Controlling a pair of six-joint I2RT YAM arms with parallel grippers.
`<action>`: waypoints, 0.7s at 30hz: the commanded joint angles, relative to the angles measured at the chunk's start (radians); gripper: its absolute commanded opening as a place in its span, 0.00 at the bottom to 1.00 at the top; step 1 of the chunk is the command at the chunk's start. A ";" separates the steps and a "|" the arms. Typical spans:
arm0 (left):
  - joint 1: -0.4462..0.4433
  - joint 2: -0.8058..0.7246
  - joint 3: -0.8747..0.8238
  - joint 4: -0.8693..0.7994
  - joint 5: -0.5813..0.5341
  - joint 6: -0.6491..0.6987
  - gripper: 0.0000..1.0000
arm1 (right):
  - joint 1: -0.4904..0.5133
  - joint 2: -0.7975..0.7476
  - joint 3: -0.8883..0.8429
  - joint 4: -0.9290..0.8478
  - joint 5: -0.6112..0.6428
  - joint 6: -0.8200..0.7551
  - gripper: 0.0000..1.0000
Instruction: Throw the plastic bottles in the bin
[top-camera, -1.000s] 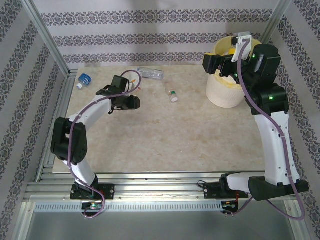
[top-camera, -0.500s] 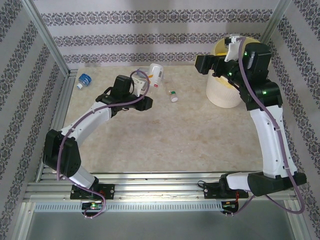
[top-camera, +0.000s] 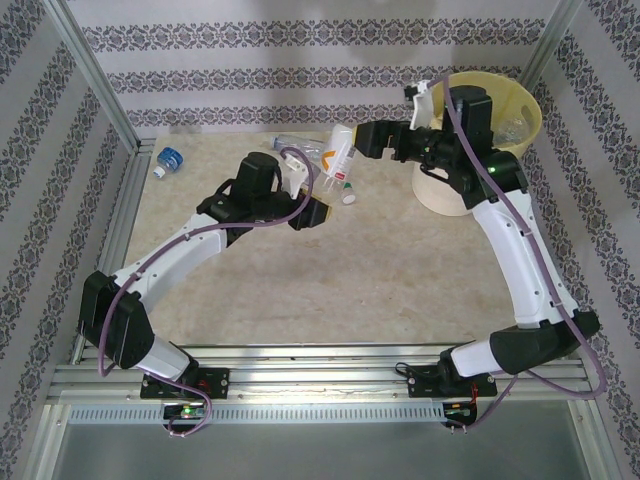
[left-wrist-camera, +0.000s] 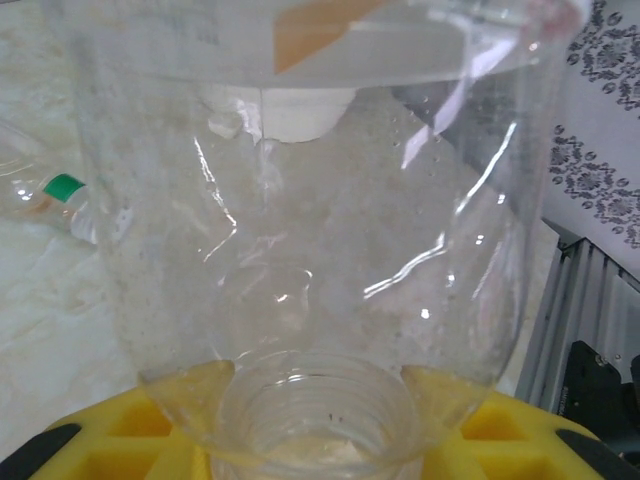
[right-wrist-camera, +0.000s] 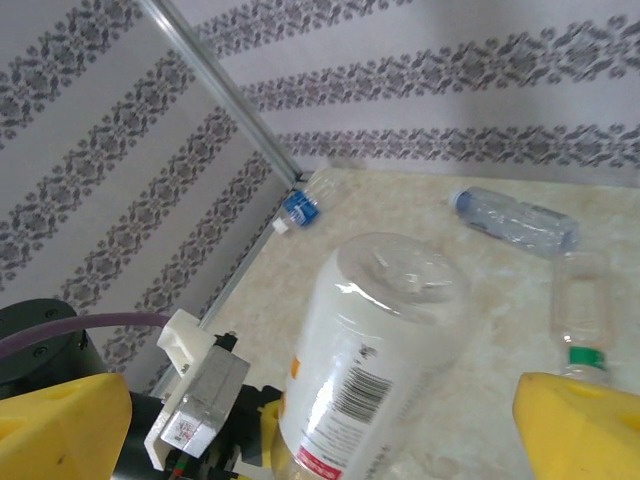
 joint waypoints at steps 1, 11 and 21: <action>-0.023 -0.035 0.039 0.058 0.030 0.028 0.29 | 0.023 0.017 -0.012 0.032 -0.043 0.029 0.98; -0.056 -0.045 0.049 0.082 0.046 0.029 0.28 | 0.044 0.047 -0.025 0.026 -0.026 0.051 0.98; -0.063 -0.051 0.045 0.097 0.005 0.030 0.26 | 0.040 0.052 -0.012 -0.042 0.043 0.035 0.96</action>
